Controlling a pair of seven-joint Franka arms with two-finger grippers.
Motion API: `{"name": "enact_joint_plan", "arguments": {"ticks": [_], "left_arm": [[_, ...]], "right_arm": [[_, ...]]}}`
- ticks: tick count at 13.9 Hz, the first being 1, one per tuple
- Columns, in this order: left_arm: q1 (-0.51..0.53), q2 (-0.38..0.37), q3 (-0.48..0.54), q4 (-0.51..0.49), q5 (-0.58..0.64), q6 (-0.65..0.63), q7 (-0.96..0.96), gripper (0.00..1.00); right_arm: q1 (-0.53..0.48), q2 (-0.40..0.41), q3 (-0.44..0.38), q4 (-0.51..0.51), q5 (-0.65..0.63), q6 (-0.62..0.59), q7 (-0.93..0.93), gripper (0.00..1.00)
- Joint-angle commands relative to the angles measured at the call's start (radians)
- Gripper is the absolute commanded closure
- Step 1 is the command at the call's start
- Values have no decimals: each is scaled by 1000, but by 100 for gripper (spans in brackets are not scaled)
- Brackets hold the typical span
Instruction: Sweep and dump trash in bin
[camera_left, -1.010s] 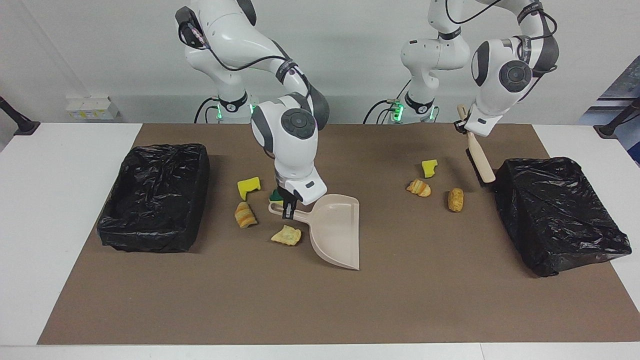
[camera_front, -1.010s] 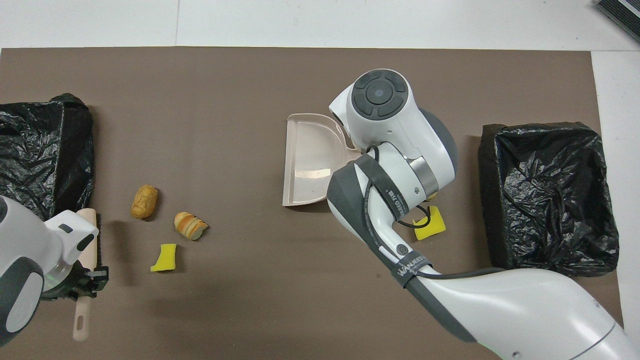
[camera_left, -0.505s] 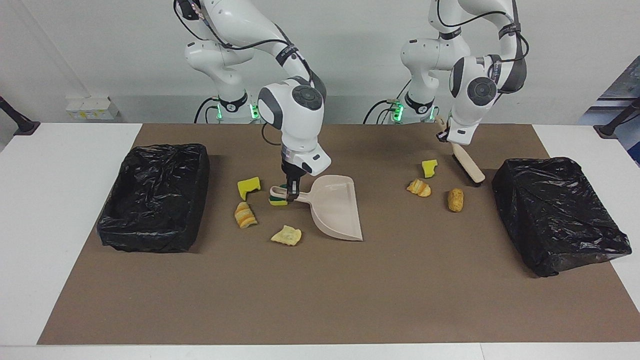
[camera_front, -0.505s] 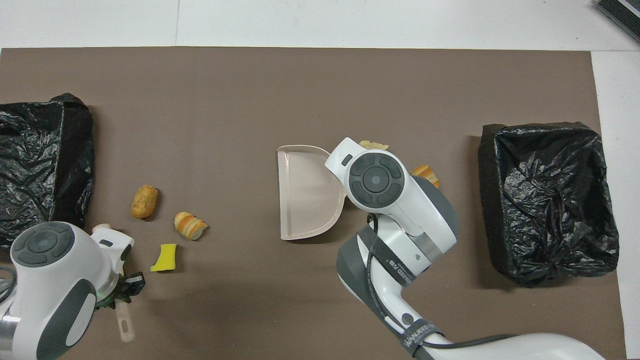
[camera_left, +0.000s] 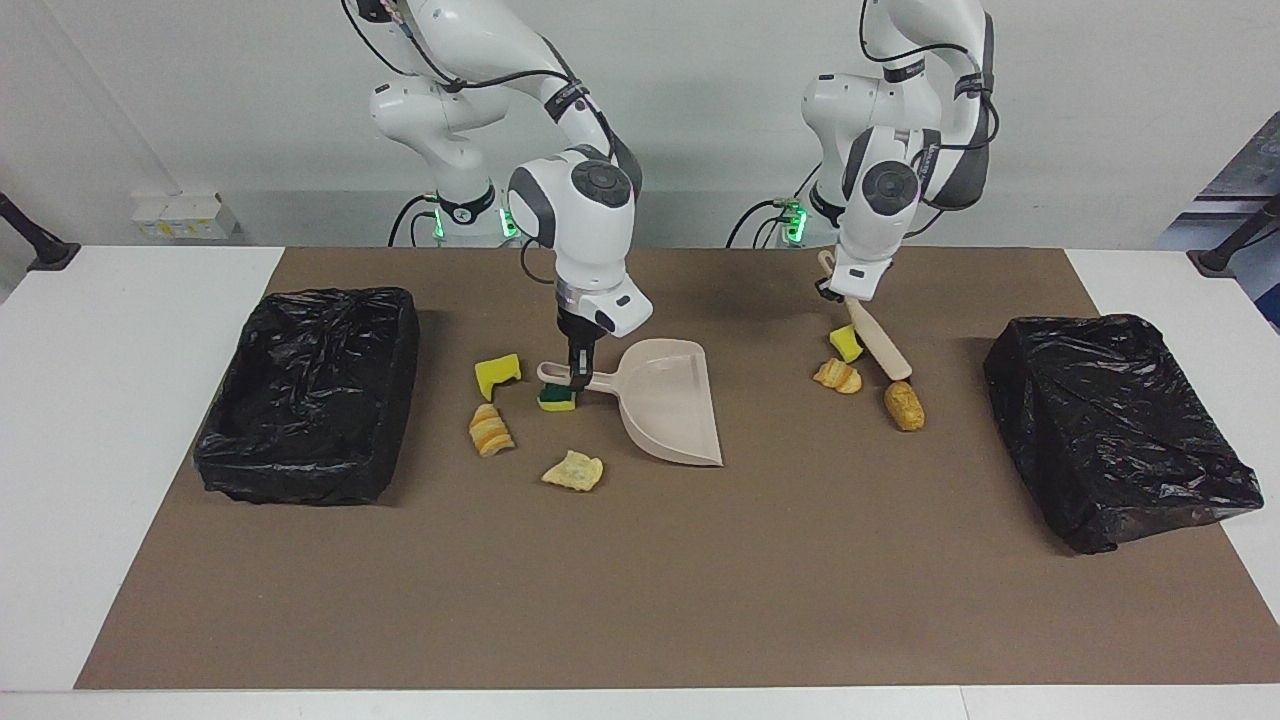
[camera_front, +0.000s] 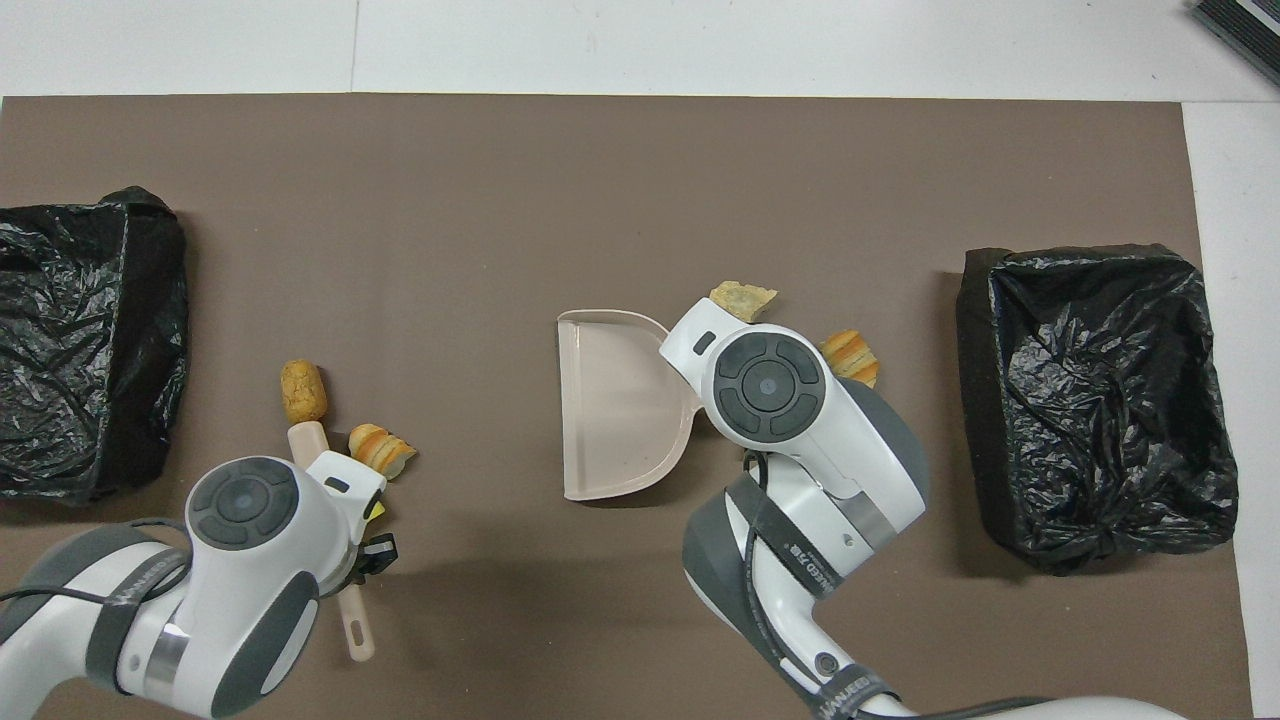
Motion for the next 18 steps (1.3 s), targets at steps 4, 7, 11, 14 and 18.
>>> {"name": "enact_joint_plan", "arguments": {"ticks": [4, 7, 11, 14, 18], "left_arm": [[-112, 170, 6, 108, -92, 113, 78, 100], [-171, 198, 4, 159, -177, 99, 119, 100], [-281, 257, 3, 254, -322, 101, 165, 100], [-364, 382, 4, 410, -410, 101, 161, 100], [-346, 351, 13, 460, -421, 24, 151, 100]], "right_arm": [[0, -19, 10, 1, 31, -62, -9, 100], [0, -19, 10, 1, 31, -62, -9, 100], [-2, -19, 10, 1, 33, -72, -10, 100], [1, -21, 10, 4, 33, -80, -9, 100], [1, -19, 10, 9, 33, -80, -7, 100]]}}
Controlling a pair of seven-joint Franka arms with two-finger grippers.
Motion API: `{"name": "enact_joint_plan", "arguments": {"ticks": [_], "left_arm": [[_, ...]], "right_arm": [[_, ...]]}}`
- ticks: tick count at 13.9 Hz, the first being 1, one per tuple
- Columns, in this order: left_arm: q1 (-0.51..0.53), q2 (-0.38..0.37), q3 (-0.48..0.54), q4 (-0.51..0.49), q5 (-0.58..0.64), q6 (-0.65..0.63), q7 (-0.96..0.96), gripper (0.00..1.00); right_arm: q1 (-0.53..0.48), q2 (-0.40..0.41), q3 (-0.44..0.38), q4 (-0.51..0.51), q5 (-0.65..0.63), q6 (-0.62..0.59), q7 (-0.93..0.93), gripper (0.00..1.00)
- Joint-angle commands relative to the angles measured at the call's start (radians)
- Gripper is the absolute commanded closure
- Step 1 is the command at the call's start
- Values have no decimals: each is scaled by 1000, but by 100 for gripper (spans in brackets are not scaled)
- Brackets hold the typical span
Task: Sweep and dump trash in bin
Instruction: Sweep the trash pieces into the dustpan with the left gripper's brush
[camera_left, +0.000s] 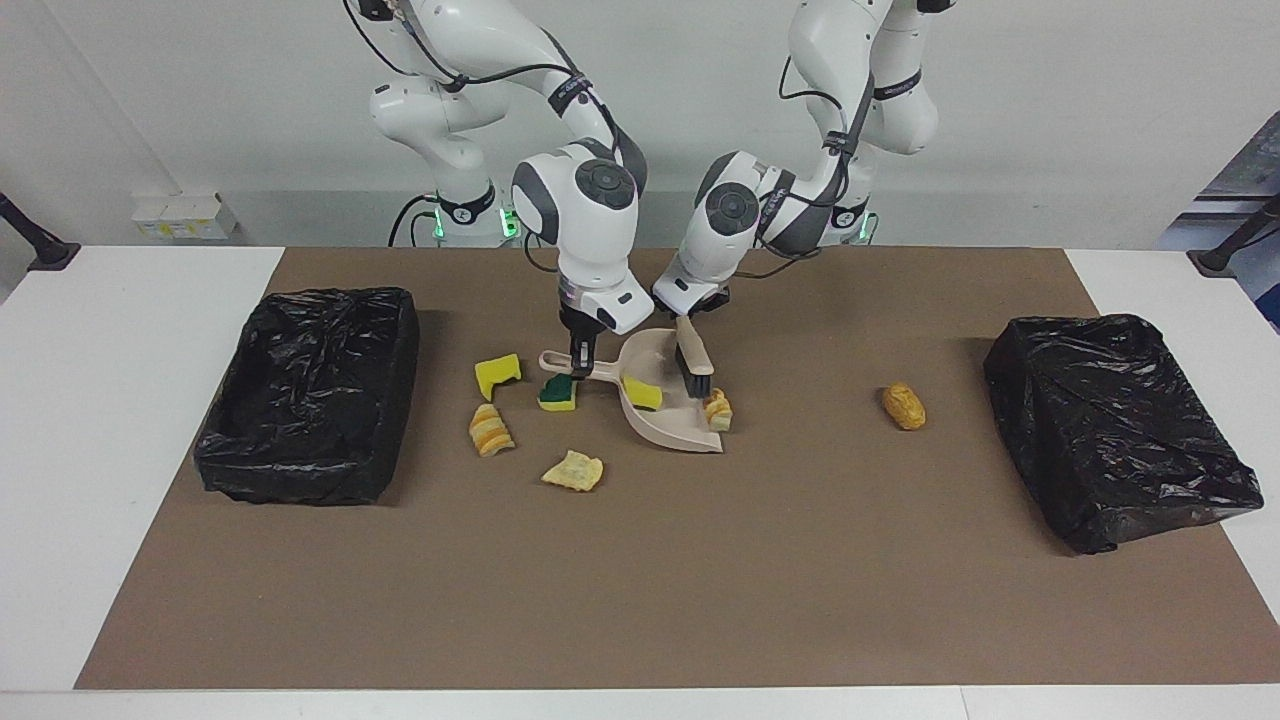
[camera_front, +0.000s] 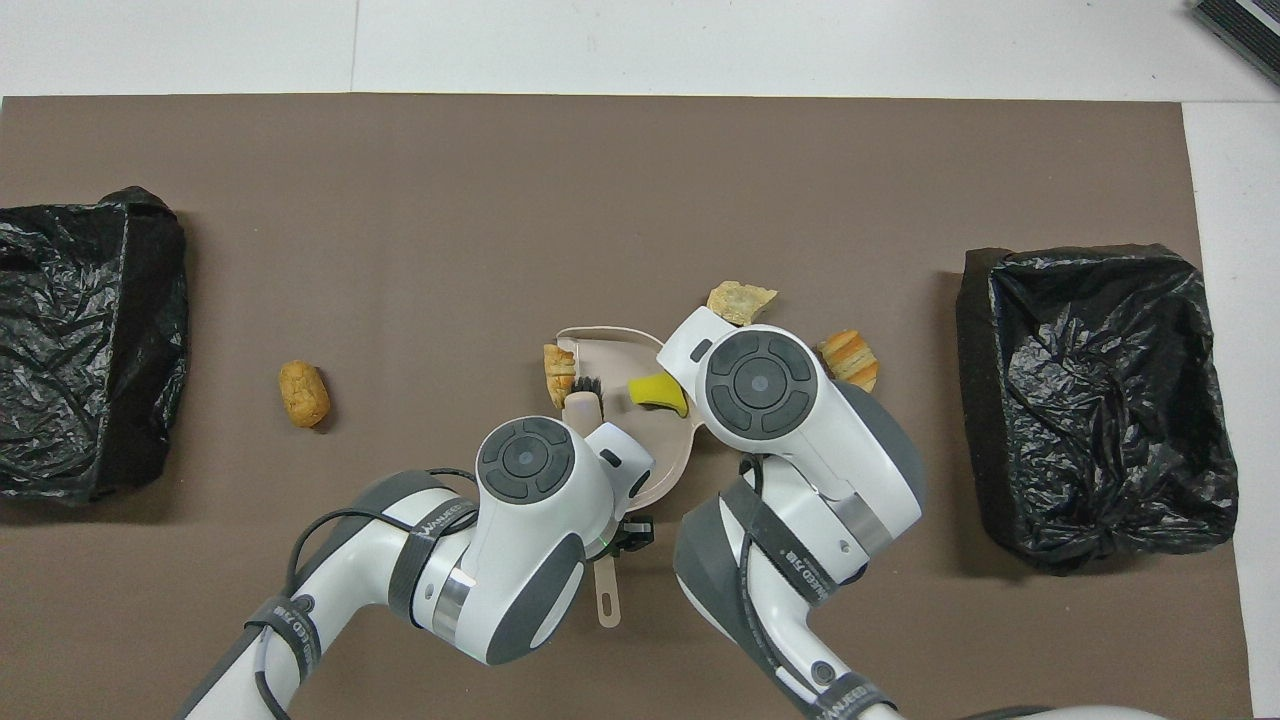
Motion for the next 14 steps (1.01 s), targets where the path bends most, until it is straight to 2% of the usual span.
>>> {"name": "enact_joint_plan", "arguments": {"ticks": [1, 4, 7, 9, 12, 14], "left_arm": [[26, -4, 26, 55, -18, -96, 9, 100], [144, -66, 29, 59, 2, -284, 24, 100], [236, -51, 29, 104, 115, -325, 86, 100], [332, 0, 29, 182, 164, -393, 207, 100], [443, 130, 29, 449, 258, -654, 315, 100], [515, 158, 29, 494, 290, -705, 366, 100]], "right_arm": [[-7, -13, 9, 4, 17, -30, -7, 100], [-7, -10, 9, 10, 17, -32, -7, 100], [-5, -7, 9, 21, 17, -39, -7, 100], [-5, -7, 9, 21, 17, -39, -7, 100], [-4, -7, 9, 23, 20, -39, -6, 100], [-4, -5, 9, 23, 20, -41, -6, 100]]}}
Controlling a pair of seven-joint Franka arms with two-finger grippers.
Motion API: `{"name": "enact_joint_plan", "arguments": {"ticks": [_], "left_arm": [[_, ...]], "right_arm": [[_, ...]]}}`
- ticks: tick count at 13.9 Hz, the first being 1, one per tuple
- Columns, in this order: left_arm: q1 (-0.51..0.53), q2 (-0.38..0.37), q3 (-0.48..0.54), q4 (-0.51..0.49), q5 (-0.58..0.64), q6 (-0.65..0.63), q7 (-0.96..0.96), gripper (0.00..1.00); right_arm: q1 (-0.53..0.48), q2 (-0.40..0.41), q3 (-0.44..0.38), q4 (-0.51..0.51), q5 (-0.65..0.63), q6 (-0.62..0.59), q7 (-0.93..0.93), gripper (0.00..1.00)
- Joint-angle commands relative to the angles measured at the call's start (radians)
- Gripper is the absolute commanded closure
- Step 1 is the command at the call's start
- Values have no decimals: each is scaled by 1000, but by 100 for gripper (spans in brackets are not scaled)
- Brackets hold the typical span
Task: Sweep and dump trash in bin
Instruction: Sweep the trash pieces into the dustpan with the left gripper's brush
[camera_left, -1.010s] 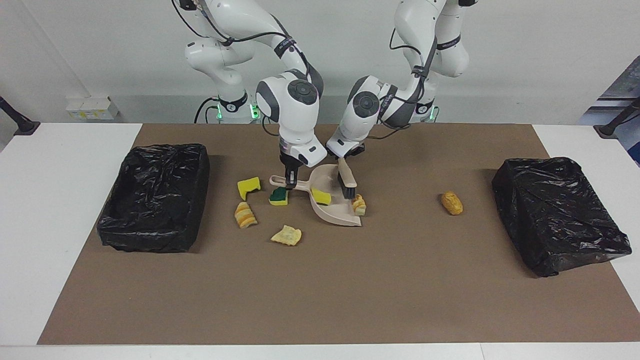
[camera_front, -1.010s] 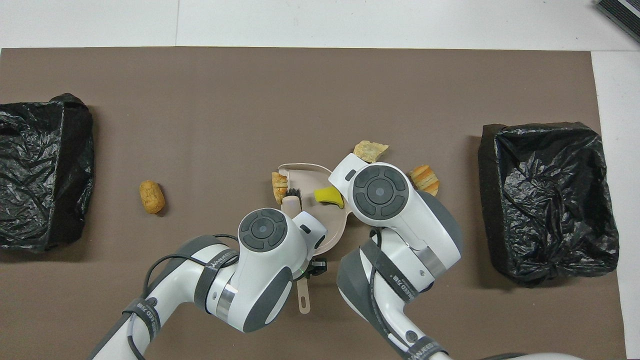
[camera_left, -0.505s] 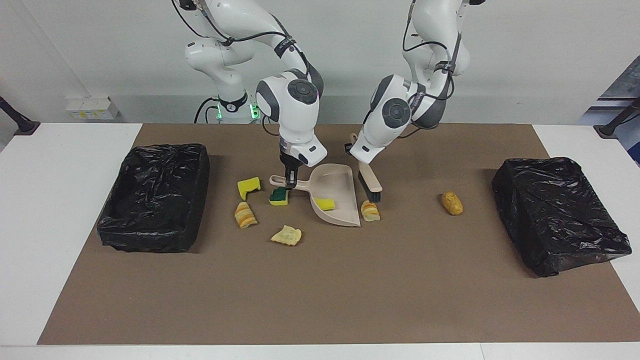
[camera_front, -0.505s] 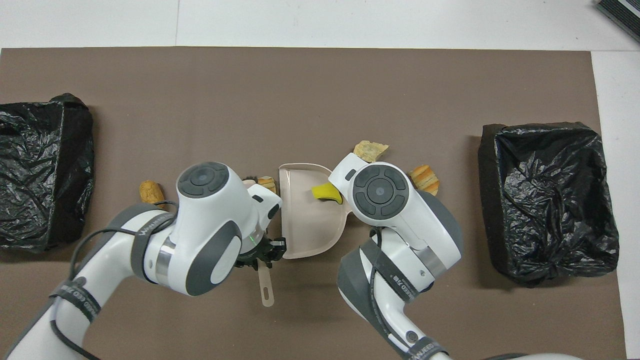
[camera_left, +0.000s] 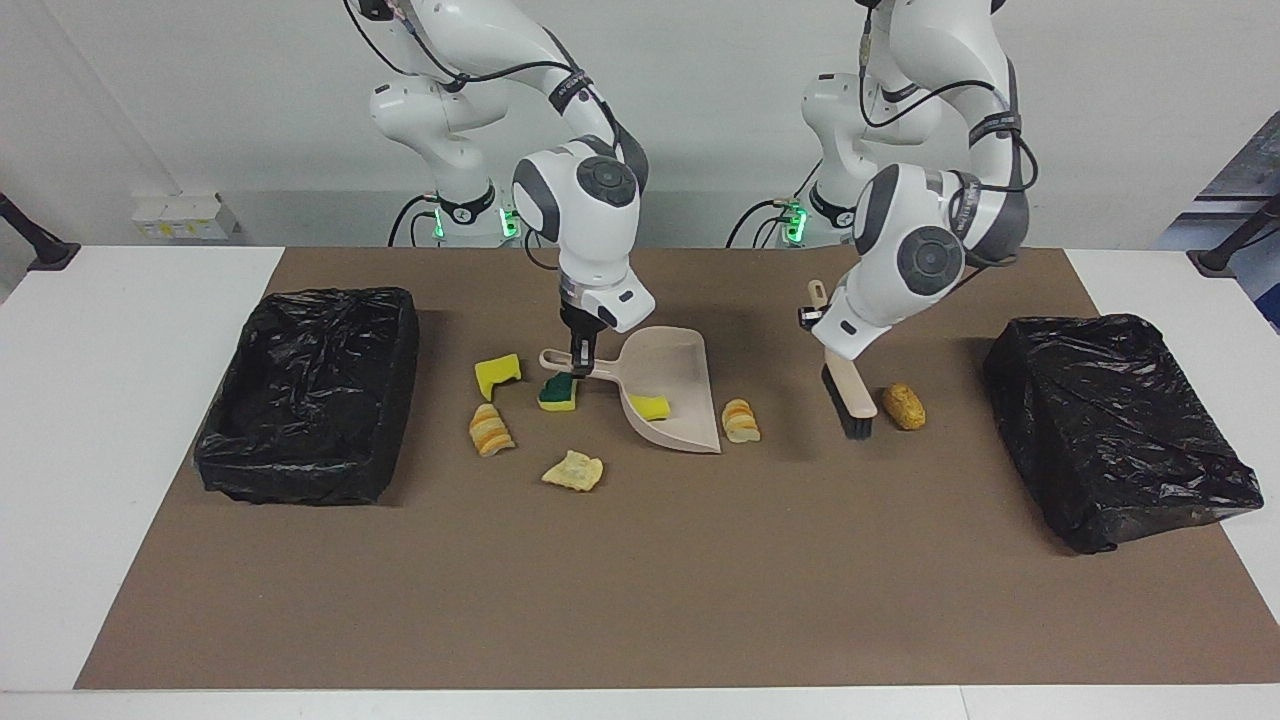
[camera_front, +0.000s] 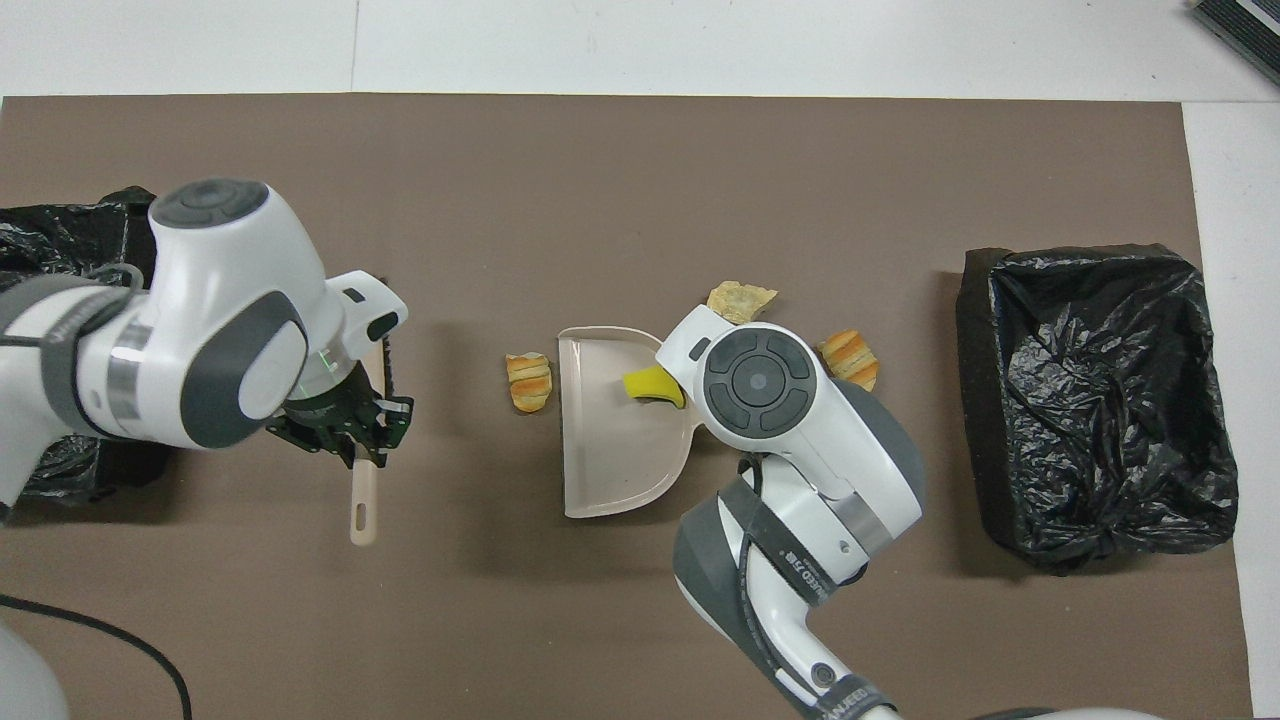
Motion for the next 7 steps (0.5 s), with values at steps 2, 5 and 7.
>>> {"name": "enact_joint_plan", "arguments": {"ticks": [2, 5, 7], "left_arm": [[104, 77, -12, 109, 77, -122, 85, 100], [170, 71, -12, 106, 127, -202, 213, 100], [233, 72, -17, 100, 120, -231, 225, 100]], "right_arm": [[-5, 0, 7, 23, 19, -38, -7, 100], [-5, 3, 7, 38, 18, -64, -6, 100], [-5, 3, 7, 38, 18, -64, -6, 100]]}}
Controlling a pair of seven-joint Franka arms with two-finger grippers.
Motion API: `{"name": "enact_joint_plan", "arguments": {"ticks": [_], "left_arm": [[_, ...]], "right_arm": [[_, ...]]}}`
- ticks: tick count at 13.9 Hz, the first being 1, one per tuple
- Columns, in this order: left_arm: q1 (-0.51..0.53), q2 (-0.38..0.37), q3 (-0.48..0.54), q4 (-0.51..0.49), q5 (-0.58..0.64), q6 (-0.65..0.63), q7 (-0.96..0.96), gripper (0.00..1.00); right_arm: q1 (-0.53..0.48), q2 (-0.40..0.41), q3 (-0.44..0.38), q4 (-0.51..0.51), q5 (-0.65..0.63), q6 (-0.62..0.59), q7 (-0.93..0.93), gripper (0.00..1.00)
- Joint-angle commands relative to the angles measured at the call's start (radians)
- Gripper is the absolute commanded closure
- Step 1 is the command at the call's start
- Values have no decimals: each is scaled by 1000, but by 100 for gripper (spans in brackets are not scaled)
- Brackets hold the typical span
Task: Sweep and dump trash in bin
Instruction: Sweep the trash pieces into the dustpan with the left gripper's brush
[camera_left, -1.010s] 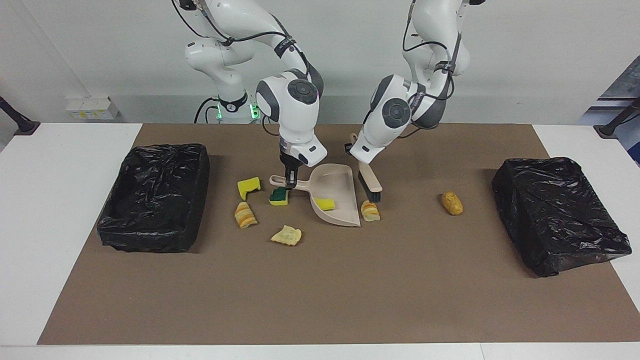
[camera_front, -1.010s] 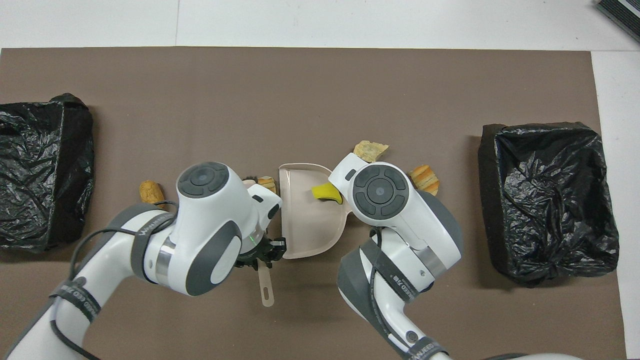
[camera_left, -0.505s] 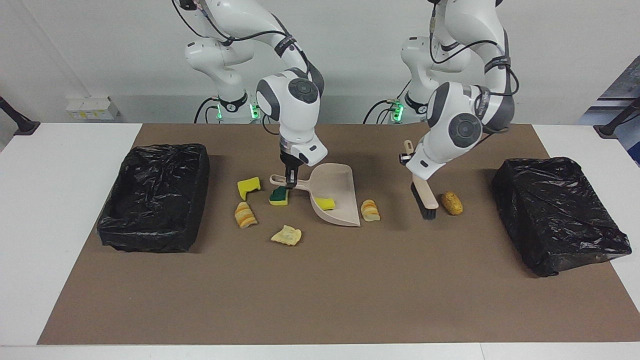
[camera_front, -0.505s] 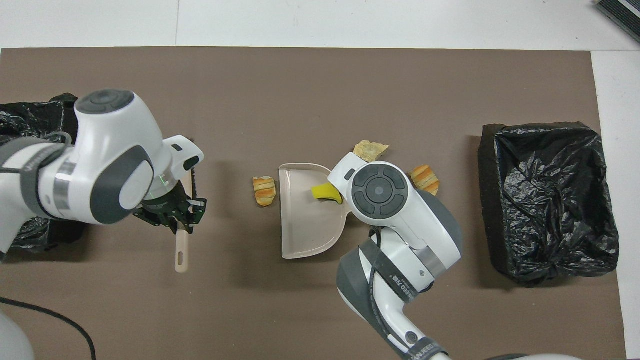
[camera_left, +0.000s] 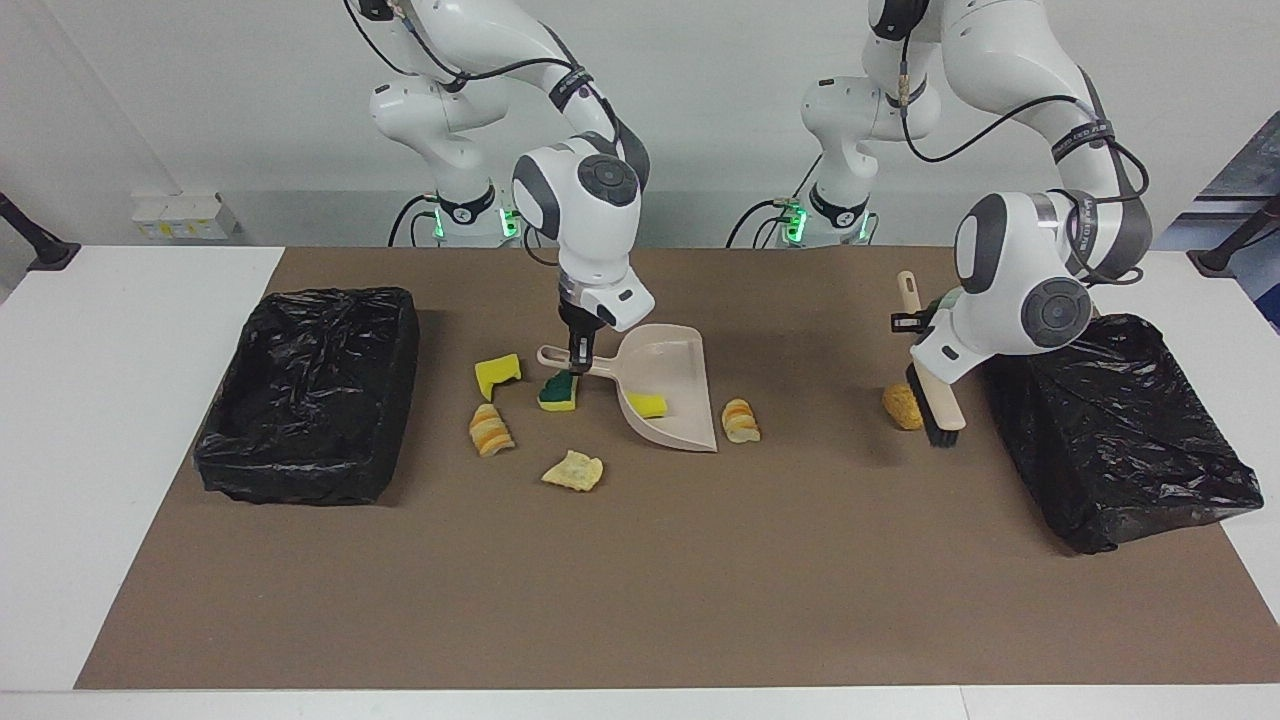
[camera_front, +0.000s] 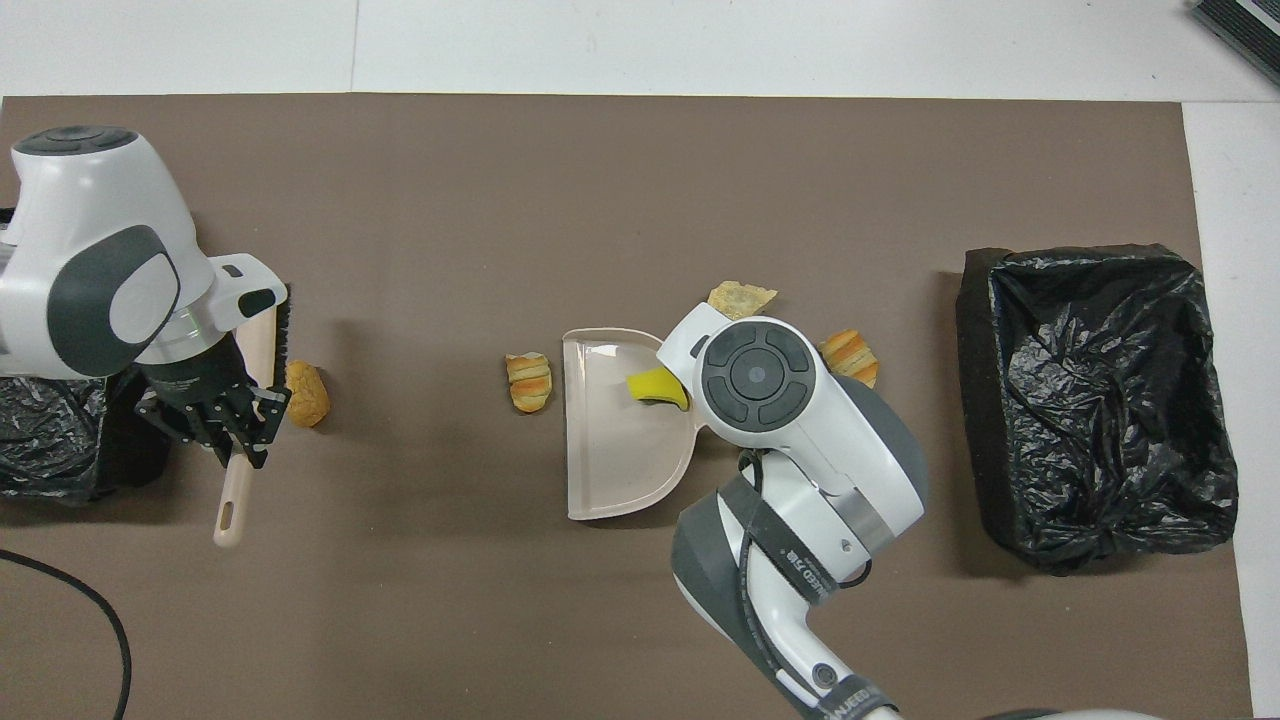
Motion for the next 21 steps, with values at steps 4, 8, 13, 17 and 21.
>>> {"name": "enact_joint_plan", "arguments": {"ticks": [4, 8, 13, 17, 21], "left_arm": [[82, 15, -13, 11, 22, -39, 34, 100], [76, 91, -13, 12, 53, -33, 34, 100], [44, 105, -16, -48, 44, -21, 27, 100], [-49, 108, -18, -52, -42, -7, -10, 100], [-172, 104, -21, -92, -188, 59, -41, 100]], "right_arm": [[-5, 3, 7, 19, 16, -24, -7, 100], [-5, 5, 7, 17, 16, -17, -7, 100], [24, 65, 9, 63, 16, -3, 17, 100], [24, 69, 9, 65, 16, 2, 19, 100], [24, 69, 7, 65, 18, 2, 20, 100]]}}
